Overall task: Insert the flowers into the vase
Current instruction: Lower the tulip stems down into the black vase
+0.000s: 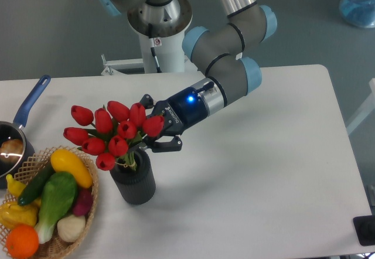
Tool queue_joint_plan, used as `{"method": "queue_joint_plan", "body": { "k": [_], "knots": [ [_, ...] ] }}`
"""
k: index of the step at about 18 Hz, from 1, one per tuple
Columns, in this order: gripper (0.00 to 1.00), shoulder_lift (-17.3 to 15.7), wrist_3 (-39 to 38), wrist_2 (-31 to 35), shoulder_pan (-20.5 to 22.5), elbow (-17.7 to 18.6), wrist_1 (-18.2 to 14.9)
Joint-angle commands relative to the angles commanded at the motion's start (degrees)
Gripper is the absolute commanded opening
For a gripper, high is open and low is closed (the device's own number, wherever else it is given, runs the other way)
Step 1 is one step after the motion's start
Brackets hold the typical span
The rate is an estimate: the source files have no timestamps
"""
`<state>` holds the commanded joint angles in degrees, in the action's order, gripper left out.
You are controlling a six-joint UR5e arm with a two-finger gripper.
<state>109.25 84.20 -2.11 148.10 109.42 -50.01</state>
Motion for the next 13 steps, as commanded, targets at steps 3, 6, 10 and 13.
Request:
{"method": "queue_joint_plan", "body": {
  "k": [3, 6, 10, 13],
  "knots": [
    [0.35, 0.1, 0.3, 0.1, 0.0, 0.4, 0.0],
    [0.34, 0.7, 2.4, 0.2, 0.1, 1.1, 0.0],
    [0.35, 0.8, 2.5, 0.3, 0.2, 2.2, -0.1],
    [0.35, 1.5, 2.5, 0.3, 0.1, 1.8, 0.0]
  ]
}}
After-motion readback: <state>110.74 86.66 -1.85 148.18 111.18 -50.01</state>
